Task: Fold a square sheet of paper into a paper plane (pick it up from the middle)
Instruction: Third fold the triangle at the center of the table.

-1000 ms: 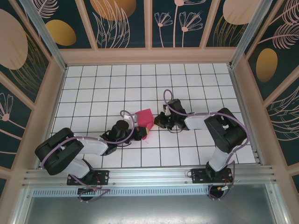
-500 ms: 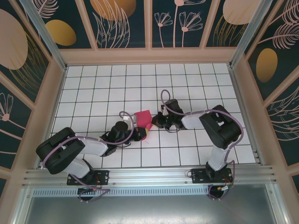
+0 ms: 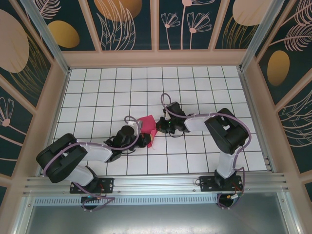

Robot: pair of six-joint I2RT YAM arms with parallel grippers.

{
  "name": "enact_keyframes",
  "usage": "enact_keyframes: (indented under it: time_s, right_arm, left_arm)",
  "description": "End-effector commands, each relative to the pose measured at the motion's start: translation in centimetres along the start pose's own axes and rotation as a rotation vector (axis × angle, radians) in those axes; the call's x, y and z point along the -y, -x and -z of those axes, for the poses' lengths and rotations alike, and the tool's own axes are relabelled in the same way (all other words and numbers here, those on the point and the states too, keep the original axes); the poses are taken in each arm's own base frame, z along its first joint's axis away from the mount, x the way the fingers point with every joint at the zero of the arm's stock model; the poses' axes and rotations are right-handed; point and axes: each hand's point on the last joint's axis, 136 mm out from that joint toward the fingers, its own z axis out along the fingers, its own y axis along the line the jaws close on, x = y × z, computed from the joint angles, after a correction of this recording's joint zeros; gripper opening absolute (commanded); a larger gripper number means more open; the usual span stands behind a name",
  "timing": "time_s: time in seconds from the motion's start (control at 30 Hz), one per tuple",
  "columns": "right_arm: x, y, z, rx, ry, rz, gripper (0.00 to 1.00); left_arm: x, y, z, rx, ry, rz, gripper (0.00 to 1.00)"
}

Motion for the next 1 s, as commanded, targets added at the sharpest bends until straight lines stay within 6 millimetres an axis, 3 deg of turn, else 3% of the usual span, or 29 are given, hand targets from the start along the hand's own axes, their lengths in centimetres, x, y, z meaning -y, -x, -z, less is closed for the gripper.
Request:
enact_keyframes:
  time_s: [0.0, 0.43, 0.57, 0.97]
  right_arm:
    - [5.3, -1.7, -1.0, -0.042, -0.206, -0.014, 0.04]
    - [5.1, -1.5, -1.1, -0.049, -0.216, 0.004, 0.04]
    - [5.0, -1.4, -1.0, -0.053, -0.216, 0.011, 0.04]
    - [3.1, -0.8, -0.9, -0.056, -0.17, 0.034, 0.04]
  left_arm:
    - [-0.3, 1.2, 0.1, 0.02, 0.023, -0.032, 0.0]
    - [-1.2, 0.9, -0.3, -0.013, 0.032, -0.048, 0.0]
    - [-2.4, 0.6, -0.1, -0.015, 0.083, -0.058, 0.0]
    - [-4.0, 0.5, 0.1, -0.014, 0.166, -0.108, 0.01]
